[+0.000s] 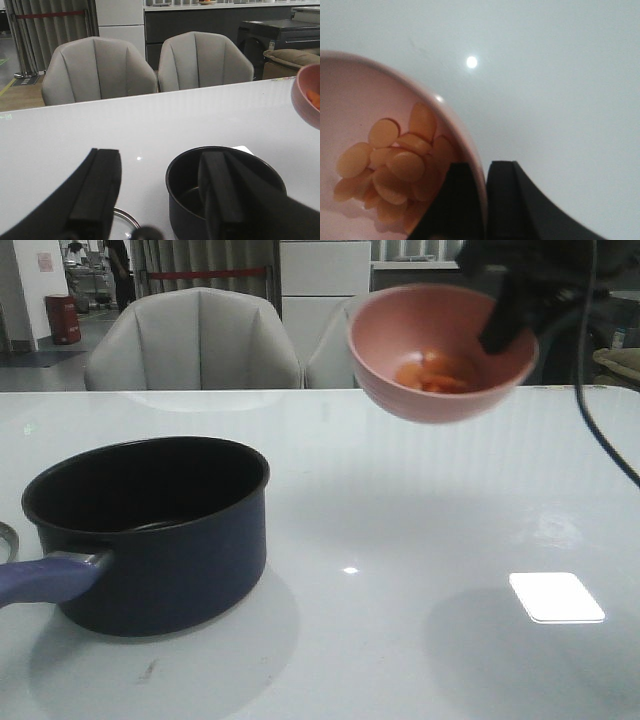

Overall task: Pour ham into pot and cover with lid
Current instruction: 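Grasp the pink bowl rim with the right gripper and lift it, then carry the bowl over the saucepan and tilt it to pour ham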

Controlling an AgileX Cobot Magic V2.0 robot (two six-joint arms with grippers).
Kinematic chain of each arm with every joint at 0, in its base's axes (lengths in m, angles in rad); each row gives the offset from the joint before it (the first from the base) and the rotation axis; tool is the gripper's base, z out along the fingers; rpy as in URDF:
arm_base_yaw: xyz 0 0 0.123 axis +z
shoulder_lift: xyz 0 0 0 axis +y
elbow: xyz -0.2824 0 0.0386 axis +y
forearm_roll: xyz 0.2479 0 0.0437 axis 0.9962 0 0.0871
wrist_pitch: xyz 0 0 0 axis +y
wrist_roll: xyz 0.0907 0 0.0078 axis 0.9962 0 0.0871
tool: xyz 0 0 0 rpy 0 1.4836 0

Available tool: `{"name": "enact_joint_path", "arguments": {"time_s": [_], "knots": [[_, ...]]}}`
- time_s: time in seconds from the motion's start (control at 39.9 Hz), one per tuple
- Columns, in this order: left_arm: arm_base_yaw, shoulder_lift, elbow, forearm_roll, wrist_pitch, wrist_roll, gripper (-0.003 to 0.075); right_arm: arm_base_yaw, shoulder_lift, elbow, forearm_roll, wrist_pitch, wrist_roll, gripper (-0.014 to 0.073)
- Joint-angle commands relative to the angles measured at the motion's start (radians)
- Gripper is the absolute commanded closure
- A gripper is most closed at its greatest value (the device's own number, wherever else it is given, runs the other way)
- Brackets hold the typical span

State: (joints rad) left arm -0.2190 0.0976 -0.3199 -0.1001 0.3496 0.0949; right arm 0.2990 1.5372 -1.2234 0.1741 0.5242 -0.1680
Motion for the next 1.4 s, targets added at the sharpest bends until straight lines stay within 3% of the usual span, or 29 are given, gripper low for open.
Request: {"name": "enact_joint_path", "arguments": {"time_s": [0.0,0.28,0.5,0.7,0.8,0.95,1.1,1.38], "knots": [[-0.009,0.011,-0.025,-0.01,-0.069,-0.004,0.0326,0.09,-0.058,-0.037,-0.028,-0.185,-0.053,0.0454],[-0.009,0.011,-0.025,-0.01,-0.064,-0.004,0.0326,0.297,0.035,-0.037,-0.149,-0.547,-0.063,0.0454],[-0.009,0.011,-0.025,-0.01,-0.064,-0.004,0.0326,0.343,0.156,-0.036,-0.193,-0.878,-0.084,0.0454],[-0.009,0.011,-0.025,-0.01,-0.064,-0.004,0.0326,0.367,0.263,-0.031,-0.196,-1.187,-0.182,0.0454],[-0.009,0.011,-0.025,-0.01,-0.064,-0.004,0.0326,0.373,0.313,0.001,-0.22,-1.39,-0.211,0.0454],[-0.009,0.011,-0.025,-0.019,-0.062,-0.004,0.0326,0.373,0.385,0.076,-0.304,-1.829,-0.262,0.0454],[-0.009,0.011,-0.024,-0.021,-0.061,-0.004,0.0326,0.373,0.417,0.083,-0.344,-1.826,-0.305,0.0454],[-0.009,0.011,-0.024,-0.021,-0.061,-0.004,0.0326,0.371,0.442,0.083,-0.304,-1.826,-0.447,0.0454]]}}
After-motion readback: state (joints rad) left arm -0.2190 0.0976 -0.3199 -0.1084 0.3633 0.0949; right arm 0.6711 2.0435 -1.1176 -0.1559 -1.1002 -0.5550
